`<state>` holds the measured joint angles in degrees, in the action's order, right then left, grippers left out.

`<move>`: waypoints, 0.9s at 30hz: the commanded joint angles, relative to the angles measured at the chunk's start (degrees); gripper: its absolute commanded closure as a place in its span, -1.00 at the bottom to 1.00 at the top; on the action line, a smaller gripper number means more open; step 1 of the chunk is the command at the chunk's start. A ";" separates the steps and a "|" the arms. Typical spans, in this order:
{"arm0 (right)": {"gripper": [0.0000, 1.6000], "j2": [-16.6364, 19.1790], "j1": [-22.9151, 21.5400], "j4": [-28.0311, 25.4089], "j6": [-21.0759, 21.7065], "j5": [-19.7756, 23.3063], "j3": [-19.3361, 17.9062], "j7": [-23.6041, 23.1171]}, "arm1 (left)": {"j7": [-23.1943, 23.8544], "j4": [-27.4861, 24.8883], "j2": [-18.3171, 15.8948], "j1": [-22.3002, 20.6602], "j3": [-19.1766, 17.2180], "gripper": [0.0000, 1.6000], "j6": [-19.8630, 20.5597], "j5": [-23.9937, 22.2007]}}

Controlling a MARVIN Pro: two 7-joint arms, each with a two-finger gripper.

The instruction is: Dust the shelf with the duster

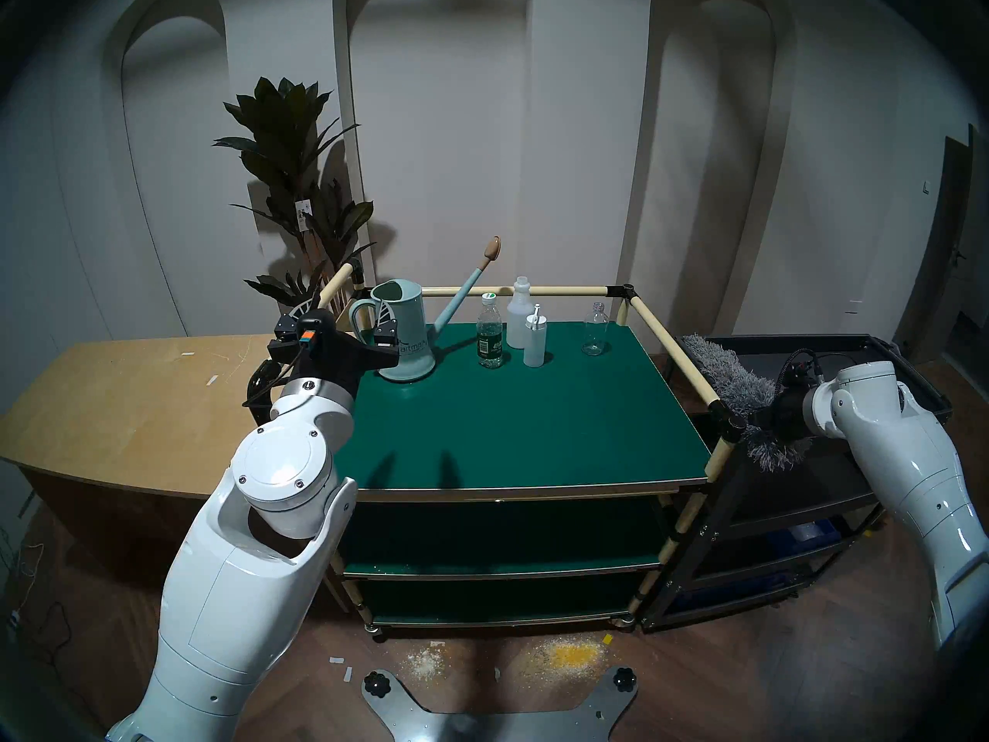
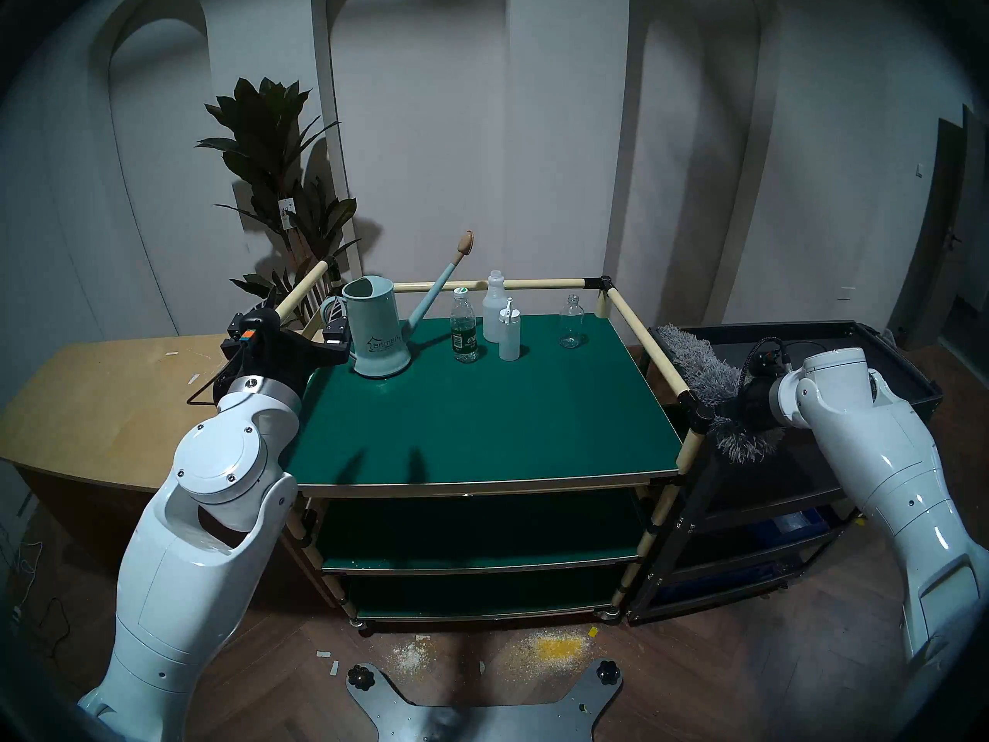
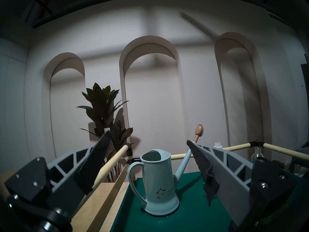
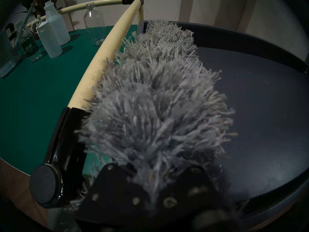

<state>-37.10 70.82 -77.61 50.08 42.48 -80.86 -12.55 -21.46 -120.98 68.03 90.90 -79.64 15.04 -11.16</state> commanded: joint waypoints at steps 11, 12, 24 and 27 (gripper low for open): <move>-1.00 0.89 -3.84 0.18 -0.41 -1.18 0.90 -2.81 | -0.64 -0.35 0.35 -1.58 -0.05 -1.00 -0.38 0.51; -1.00 1.02 -3.93 0.20 -0.40 -1.16 0.94 -3.02 | -0.62 -0.32 0.36 -1.62 -0.02 -1.00 -0.36 0.51; -1.00 4.57 -2.89 -1.56 0.42 0.16 -0.92 -5.07 | -0.67 -0.36 0.61 -1.56 0.40 -1.00 -0.46 0.61; -1.00 5.56 -2.35 -2.49 0.81 0.89 -2.31 -5.43 | -0.58 -0.29 0.70 -1.57 0.54 -1.00 -0.49 0.58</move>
<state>-34.76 67.90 -77.52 50.42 42.04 -80.22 -16.76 -22.40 -120.48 68.77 90.38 -79.39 14.96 -10.76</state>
